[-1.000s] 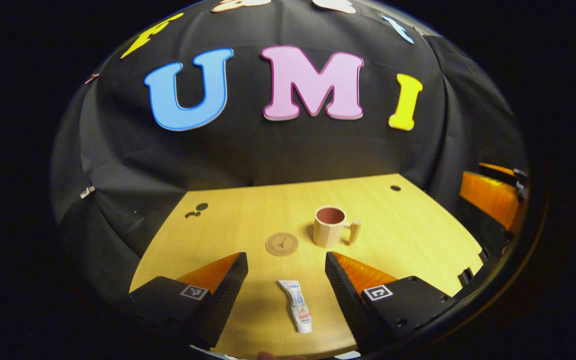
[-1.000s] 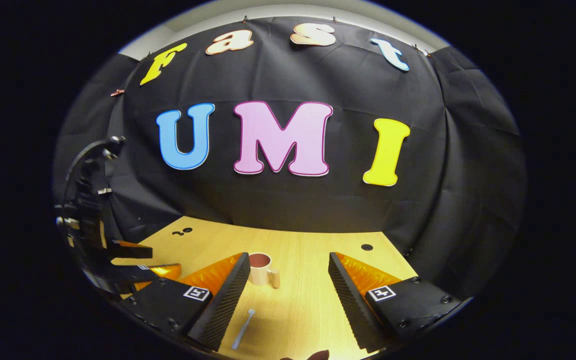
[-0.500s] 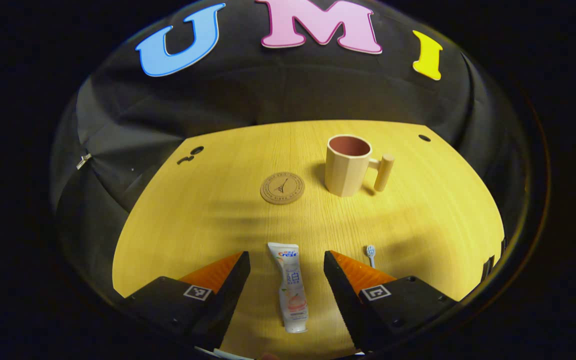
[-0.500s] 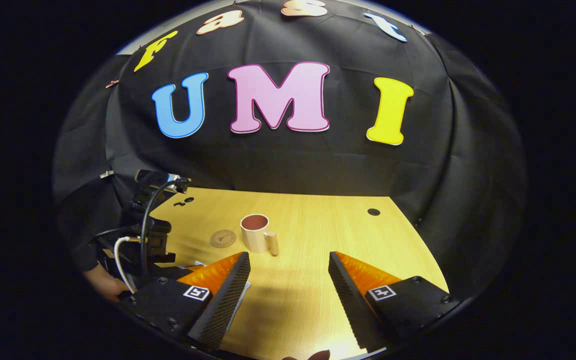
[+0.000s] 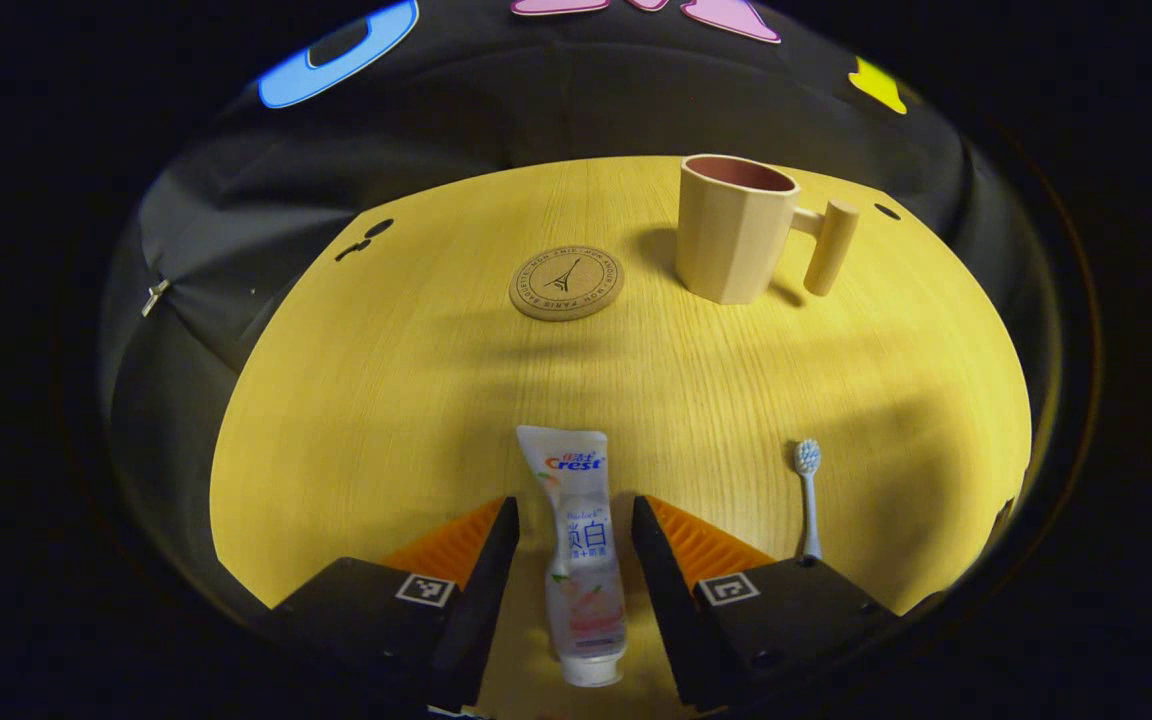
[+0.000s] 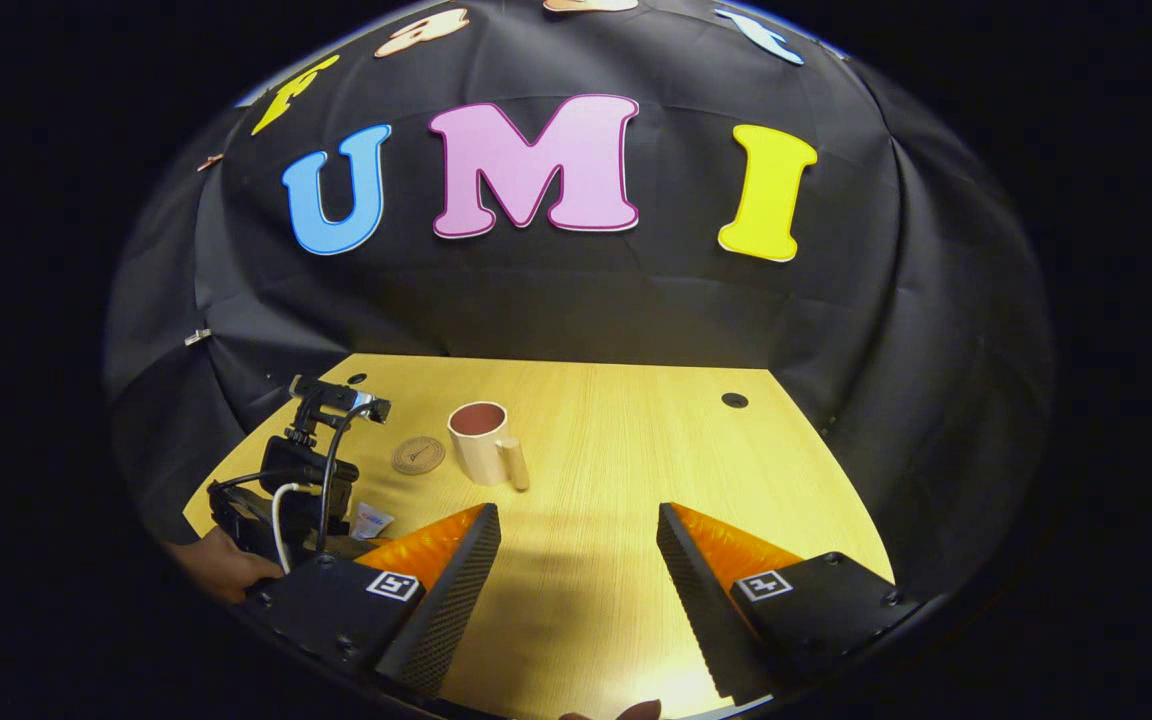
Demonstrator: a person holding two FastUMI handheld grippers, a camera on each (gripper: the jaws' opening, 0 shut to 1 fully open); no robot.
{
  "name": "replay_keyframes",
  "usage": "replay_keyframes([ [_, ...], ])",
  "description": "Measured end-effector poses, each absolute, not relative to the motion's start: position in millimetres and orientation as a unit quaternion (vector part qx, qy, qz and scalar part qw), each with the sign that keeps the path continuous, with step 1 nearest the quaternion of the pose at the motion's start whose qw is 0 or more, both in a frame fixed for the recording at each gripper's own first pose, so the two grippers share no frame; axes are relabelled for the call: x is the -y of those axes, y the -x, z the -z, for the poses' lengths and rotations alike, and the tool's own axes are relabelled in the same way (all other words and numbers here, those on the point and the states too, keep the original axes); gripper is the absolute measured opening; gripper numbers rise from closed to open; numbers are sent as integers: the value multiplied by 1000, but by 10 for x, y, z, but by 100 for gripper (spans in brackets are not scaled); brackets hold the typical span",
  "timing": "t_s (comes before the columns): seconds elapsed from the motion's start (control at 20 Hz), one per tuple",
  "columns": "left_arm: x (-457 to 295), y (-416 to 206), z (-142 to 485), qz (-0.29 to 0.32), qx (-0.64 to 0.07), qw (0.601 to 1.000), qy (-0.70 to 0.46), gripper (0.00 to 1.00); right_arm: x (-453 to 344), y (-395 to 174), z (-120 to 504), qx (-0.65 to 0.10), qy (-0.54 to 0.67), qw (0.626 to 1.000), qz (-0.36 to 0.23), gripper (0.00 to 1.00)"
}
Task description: Put the toothbrush and toothpaste on the desktop into the cup, then pick up the cup and place it on the coaster on the desktop.
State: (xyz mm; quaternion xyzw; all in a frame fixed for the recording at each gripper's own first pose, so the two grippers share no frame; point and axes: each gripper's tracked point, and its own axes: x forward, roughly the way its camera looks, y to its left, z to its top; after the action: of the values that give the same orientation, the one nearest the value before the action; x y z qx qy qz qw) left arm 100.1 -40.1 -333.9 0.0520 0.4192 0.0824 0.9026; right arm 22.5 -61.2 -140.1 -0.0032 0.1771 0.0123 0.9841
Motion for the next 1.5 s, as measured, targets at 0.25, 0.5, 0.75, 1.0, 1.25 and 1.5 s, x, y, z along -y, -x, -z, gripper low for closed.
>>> replay_keyframes([
  [0.25,514,-989,3399,-56,-431,900,-40,45,555,-264,1534,-200,-37,979,-14,98],
  [0.5,537,-953,3374,-8,-435,900,-9,36,279,-187,1794,-252,-69,965,-16,99],
  [0.75,432,-778,3098,46,-425,901,76,28,-131,-71,2037,-291,-74,954,-15,98],
  [1.0,164,-503,2554,101,-368,917,114,32,-589,-183,2601,-347,-37,937,-1,85],
  [1.25,-150,-270,2469,95,-356,925,95,28,-728,-240,3059,-408,-34,912,16,83],
  [1.5,-308,-133,2520,82,-355,926,99,28,-784,-246,3338,-452,-22,892,19,72],
])
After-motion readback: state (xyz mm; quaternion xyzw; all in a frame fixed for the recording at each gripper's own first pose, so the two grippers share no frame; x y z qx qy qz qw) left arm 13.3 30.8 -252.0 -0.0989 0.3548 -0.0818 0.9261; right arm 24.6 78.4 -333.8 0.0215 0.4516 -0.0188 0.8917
